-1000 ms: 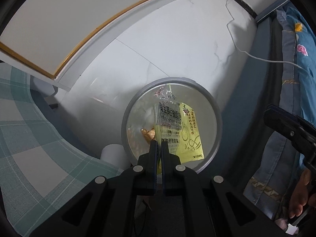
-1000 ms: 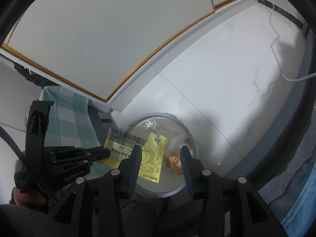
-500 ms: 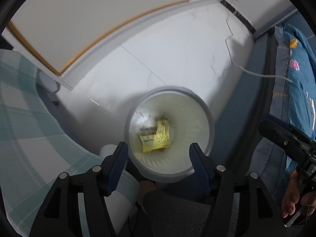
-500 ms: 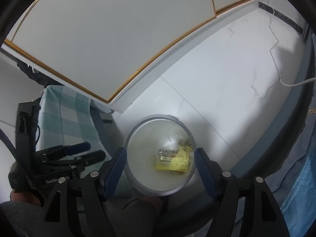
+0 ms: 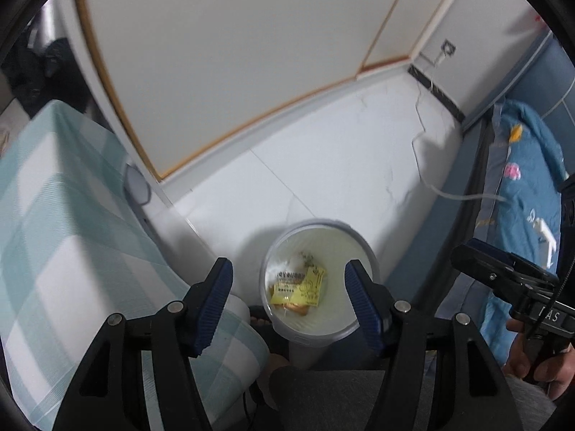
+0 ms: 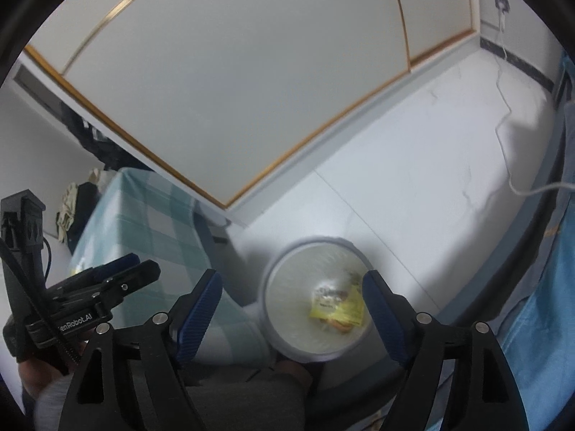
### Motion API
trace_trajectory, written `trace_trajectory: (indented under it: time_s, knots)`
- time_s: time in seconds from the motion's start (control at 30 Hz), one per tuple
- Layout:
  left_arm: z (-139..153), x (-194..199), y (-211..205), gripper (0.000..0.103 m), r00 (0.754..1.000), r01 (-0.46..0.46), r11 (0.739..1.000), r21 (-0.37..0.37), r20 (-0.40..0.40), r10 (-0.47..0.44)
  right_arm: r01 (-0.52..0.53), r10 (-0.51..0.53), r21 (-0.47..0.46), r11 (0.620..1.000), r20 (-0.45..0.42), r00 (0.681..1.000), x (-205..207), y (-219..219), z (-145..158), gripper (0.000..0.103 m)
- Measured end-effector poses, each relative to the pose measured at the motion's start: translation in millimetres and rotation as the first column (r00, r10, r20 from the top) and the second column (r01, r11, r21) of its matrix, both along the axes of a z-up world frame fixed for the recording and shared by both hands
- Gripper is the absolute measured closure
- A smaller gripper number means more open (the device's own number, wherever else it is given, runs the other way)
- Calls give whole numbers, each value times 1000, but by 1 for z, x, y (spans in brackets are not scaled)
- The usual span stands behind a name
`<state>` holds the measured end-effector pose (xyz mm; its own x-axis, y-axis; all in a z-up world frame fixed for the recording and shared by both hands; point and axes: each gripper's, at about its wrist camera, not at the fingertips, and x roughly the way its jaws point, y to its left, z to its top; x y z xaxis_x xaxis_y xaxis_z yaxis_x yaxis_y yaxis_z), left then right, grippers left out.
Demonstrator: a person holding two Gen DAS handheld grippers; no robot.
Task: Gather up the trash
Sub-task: 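Move both grippers back over the remaining trash on the table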
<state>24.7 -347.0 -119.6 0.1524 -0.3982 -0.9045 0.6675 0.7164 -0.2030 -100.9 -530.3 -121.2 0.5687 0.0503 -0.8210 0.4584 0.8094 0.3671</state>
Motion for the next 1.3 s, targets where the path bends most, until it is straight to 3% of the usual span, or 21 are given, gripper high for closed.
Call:
trace_trajectory:
  time_s: [0.37, 0.67, 0.8, 1.03, 1.2, 1.3]
  knots:
    - [54, 3, 57, 42, 983, -138, 985, -104, 108, 149, -103, 114, -74, 992, 165, 980, 14, 61, 80, 22]
    - [87, 10, 124, 42, 933, -284, 943, -177, 177, 314, -220, 239, -97, 971, 269, 933, 42, 133, 117, 20]
    - [100, 10, 157, 42, 902, -329, 920, -211, 218, 372, -267, 283, -96, 959, 262, 923, 60, 166, 119, 20]
    - [108, 17, 219, 42, 854, -418, 872, -255, 217, 473, -324, 357, -157, 933, 281, 891, 86, 221, 121, 19]
    - [101, 33, 280, 33, 794, -521, 812, -264, 199, 574, -388, 447, -238, 890, 295, 844, 113, 266, 115, 17]
    - [94, 43, 315, 33, 757, -577, 777, -252, 192, 625, -444, 499, -240, 863, 281, 819, 126, 285, 110, 17]
